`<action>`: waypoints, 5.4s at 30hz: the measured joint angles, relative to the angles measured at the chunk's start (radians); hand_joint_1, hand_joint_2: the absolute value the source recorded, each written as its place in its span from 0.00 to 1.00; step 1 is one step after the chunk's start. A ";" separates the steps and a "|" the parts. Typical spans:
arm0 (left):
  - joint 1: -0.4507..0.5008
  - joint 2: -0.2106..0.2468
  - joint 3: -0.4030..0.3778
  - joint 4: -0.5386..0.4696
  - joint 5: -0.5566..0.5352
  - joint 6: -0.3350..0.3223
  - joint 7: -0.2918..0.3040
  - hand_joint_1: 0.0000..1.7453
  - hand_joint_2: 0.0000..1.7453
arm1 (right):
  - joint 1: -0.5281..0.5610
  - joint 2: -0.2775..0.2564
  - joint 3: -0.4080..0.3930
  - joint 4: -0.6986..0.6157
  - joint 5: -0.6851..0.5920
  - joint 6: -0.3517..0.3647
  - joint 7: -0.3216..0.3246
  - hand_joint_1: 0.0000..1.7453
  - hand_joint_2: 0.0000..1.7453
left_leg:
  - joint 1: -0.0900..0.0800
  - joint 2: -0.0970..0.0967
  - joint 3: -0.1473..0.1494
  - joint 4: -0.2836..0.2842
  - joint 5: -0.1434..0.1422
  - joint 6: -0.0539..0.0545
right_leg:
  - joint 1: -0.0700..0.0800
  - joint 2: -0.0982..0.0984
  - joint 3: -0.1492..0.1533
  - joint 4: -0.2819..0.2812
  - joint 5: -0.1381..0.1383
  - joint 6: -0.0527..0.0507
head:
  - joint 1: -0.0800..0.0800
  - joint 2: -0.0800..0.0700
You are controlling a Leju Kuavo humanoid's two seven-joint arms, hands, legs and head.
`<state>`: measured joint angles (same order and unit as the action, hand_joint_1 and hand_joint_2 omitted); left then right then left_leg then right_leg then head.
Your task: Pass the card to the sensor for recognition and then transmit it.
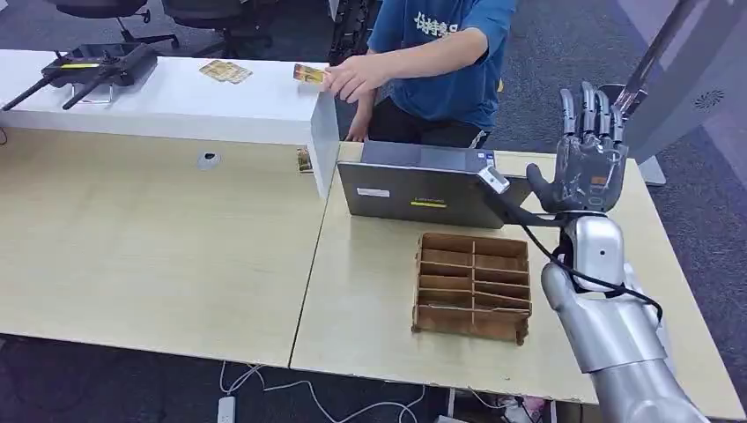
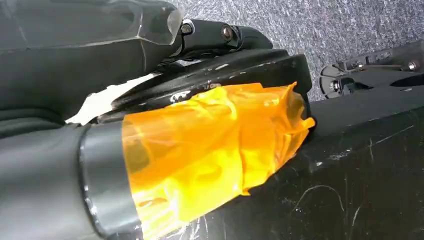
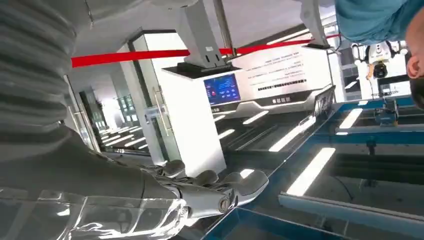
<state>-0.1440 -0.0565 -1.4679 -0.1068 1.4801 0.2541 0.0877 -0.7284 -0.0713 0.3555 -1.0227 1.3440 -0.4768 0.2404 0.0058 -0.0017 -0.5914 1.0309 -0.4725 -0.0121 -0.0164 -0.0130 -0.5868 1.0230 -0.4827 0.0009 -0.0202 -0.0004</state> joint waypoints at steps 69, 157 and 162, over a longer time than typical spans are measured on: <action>0.006 0.003 0.000 0.000 0.081 -0.002 -0.034 0.00 0.00 | 0.760 -0.143 -0.181 -0.652 -0.005 -0.197 -0.151 0.00 1.00 | 0.000 0.001 0.000 0.000 -0.002 0.001 | 0.000 0.000 0.000 -0.001 -0.002 0.000 | 0.000 0.000; 0.012 0.002 0.016 0.000 0.056 0.001 -0.040 0.00 0.00 | 0.653 -0.195 0.037 -0.542 -0.067 0.041 -0.049 0.00 1.00 | 0.000 0.001 0.000 -0.001 -0.002 0.001 | 0.000 0.000 0.000 -0.001 -0.002 0.000 | 0.000 0.000; 0.012 0.002 0.016 0.000 0.056 0.001 -0.039 0.00 0.00 | 0.634 -0.195 0.037 -0.510 -0.076 0.072 -0.037 0.00 1.00 | 0.000 0.001 0.000 -0.001 -0.002 0.001 | 0.000 0.000 0.001 -0.001 -0.002 0.000 | 0.000 0.000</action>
<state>-0.1321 -0.0542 -1.4515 -0.1068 1.5366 0.2548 0.0484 -0.0942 -0.2659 0.3929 -1.5332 1.2680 -0.4052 0.2033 0.0057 -0.0004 -0.5912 1.0303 -0.4745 -0.0112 -0.0164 -0.0132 -0.5863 1.0225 -0.4848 0.0006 -0.0202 -0.0004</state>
